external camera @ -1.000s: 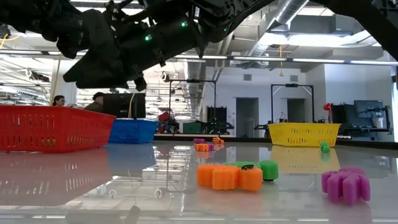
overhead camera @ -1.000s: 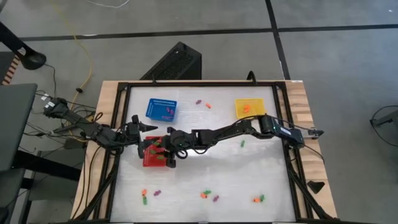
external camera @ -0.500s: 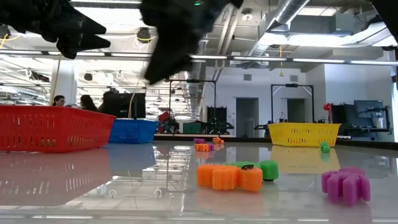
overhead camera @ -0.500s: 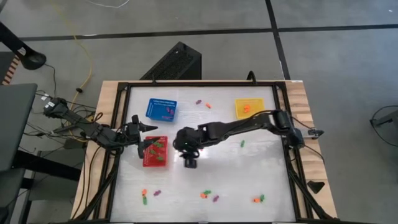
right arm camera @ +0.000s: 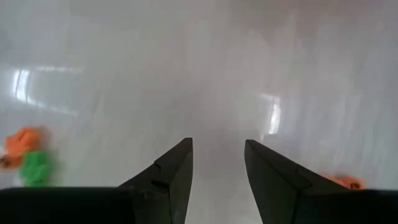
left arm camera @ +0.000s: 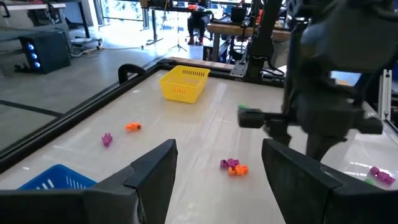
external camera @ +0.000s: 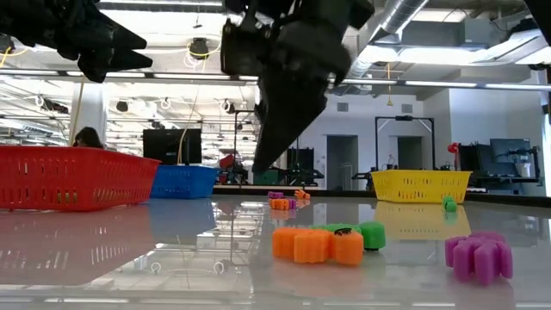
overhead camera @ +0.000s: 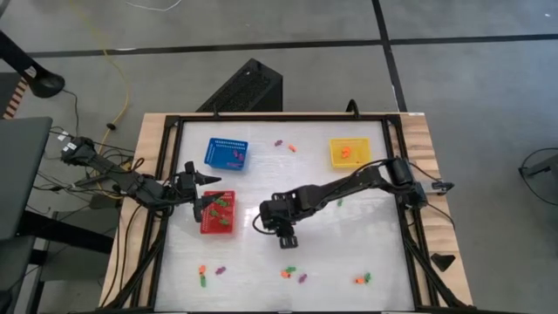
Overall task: Sort Halloween decoration
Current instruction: Put the orange skeleton toy into the yellow bin
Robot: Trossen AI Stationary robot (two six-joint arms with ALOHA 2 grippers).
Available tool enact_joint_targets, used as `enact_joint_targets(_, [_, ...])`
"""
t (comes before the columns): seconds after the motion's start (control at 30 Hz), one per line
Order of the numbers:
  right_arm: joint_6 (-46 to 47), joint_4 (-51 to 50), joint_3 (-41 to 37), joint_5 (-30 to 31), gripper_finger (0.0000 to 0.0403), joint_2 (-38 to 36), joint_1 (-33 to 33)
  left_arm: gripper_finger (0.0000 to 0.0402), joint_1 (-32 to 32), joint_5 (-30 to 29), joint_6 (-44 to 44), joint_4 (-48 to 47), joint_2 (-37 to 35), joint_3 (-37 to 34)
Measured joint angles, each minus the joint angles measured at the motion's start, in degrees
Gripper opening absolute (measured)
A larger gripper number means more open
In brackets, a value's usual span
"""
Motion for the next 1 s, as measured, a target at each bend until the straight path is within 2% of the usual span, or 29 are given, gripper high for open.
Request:
enact_joint_targets(0.27, [0.4,-3.4,-1.2,4.2,0.0175,-0.3,-3.1,0.0226,0.0,0.0,0.0,0.0,0.0,0.0])
enact_joint_targets(0.53, [6.2,-24.2,-2.3,5.3,0.0175,-2.6,-5.7,0.0226,0.0,0.0,-0.5,-0.2,0.0,0.0])
enact_joint_targets(0.63, [8.2,-24.1,-8.1,5.2,0.0175,-8.0,-5.2,0.0226,0.0,0.0,-0.7,-1.0,0.0,0.0])
enact_joint_targets(0.8, [18.1,-17.6,-24.7,5.1,0.0175,-21.7,-5.0,0.0226,0.0,0.1,-2.7,-3.0,0.0,0.0])
enact_joint_targets(0.9, [30.3,-16.2,-34.0,3.7,0.0175,-29.3,-4.6,0.0226,0.0,0.0,-4.5,-4.3,0.0,0.0])
enact_joint_targets(1.0, [44.7,-15.0,-40.9,-4.5,0.0175,-36.0,-2.0,0.0226,0.0,0.0,-5.5,-5.6,0.0,0.0])
